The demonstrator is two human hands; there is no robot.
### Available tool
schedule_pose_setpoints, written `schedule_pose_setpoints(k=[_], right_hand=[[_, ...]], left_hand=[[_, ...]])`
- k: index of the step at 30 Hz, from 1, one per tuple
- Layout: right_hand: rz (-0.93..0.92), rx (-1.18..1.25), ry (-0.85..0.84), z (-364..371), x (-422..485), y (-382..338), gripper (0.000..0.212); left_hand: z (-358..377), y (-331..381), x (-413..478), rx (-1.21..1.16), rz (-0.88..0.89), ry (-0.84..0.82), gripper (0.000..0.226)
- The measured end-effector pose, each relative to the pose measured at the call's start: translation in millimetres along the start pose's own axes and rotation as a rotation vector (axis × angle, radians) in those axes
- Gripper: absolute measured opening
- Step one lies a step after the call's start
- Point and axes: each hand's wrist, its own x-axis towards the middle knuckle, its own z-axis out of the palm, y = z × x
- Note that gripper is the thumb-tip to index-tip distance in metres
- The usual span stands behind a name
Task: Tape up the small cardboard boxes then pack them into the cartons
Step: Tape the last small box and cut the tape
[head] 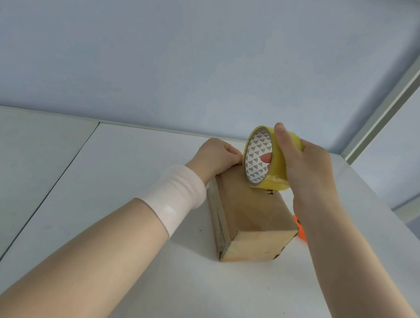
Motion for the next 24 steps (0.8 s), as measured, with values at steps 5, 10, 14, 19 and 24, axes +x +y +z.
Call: schedule_pose_setpoints(k=[5, 10, 14, 19, 24], right_hand=[[0.015, -0.006, -0.037, 0, 1, -2, 0.037], [0.019, 0.014, -0.032, 2, 2, -3, 0.037], [0.009, 0.024, -0.028, 3, 1, -2, 0.037], [-0.001, 0.041, -0.028, 3, 0, -1, 0.037], [-0.018, 0.059, -0.047, 3, 1, 0, 0.038]], left_hand=[[-8, 6, 4, 0.292, -0.010, -0.119, 0.020], [-8, 12, 4, 0.274, 0.060, -0.172, 0.010], [-8, 12, 3, 0.349, -0.001, -0.212, 0.023], [-8, 11, 5, 0.263, -0.052, -0.135, 0.034], [-4, 8, 4, 0.162, -0.072, -0.164, 0.029]])
